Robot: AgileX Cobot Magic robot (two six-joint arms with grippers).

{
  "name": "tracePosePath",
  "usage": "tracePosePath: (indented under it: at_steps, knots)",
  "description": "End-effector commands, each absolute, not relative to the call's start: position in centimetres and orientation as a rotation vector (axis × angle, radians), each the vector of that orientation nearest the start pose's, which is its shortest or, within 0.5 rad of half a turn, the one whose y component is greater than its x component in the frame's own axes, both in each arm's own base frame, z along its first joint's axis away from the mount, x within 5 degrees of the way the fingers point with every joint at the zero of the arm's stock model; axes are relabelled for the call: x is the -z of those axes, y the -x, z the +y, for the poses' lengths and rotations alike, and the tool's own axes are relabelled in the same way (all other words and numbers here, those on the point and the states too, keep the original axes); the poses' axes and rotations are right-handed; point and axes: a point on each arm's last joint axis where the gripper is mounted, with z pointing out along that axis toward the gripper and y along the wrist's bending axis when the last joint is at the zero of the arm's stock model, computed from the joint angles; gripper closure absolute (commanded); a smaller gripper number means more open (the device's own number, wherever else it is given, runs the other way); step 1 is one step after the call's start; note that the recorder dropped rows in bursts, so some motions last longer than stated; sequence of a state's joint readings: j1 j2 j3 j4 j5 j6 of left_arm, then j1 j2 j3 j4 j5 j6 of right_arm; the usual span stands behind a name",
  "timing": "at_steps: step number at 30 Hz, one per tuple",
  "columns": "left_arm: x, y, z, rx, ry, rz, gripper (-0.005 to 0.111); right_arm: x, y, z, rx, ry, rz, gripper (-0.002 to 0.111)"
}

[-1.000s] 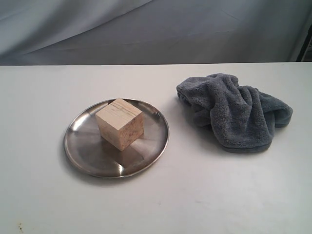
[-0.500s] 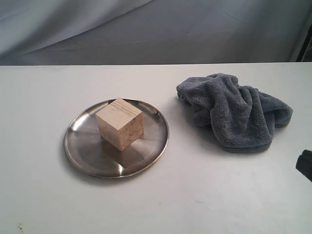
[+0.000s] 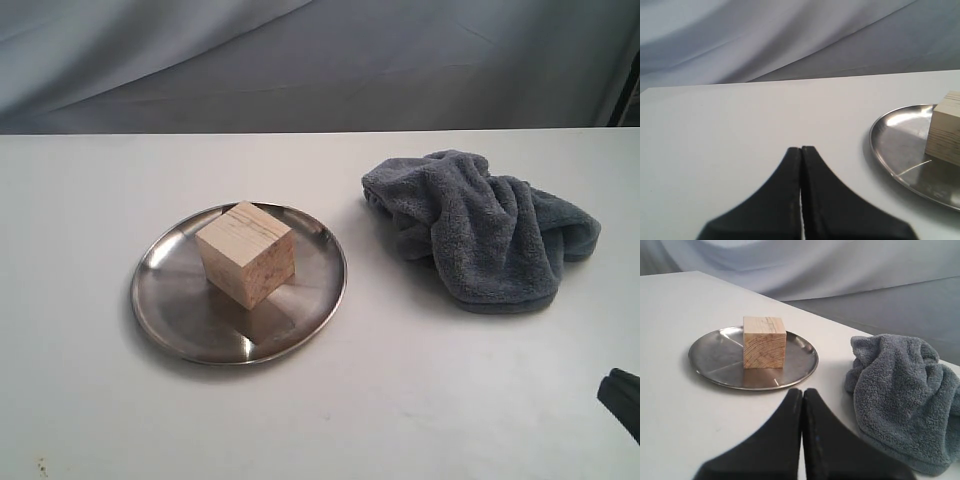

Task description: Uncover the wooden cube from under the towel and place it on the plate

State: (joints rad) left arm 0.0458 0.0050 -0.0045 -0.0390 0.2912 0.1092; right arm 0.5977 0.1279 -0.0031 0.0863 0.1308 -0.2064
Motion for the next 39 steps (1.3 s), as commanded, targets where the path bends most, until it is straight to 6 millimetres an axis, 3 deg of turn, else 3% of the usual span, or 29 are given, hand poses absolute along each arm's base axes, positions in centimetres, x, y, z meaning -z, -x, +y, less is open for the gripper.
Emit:
tracePosePath:
  at_steps: [1, 13, 24, 39]
  knots:
    - [-18.7, -5.5, 0.1, -0.073, -0.027, 1.769, 0.107, -18.8, -4.9, 3.4, -0.317, 0.670, 1.669, 0.108]
    - [-18.7, -5.5, 0.1, -0.073, -0.027, 1.769, 0.107, -18.1, -4.7, 3.1, -0.263, 0.725, 1.722, 0.108]
    - [-18.7, -5.5, 0.1, -0.073, -0.027, 1.769, 0.107, -18.1, -4.9, 2.7, -0.205, 0.638, 1.751, 0.108]
    - [-18.7, -5.5, 0.1, -0.073, -0.027, 1.769, 0.107, -18.2, -5.3, 0.9, -0.044, 0.227, 1.820, 0.108]
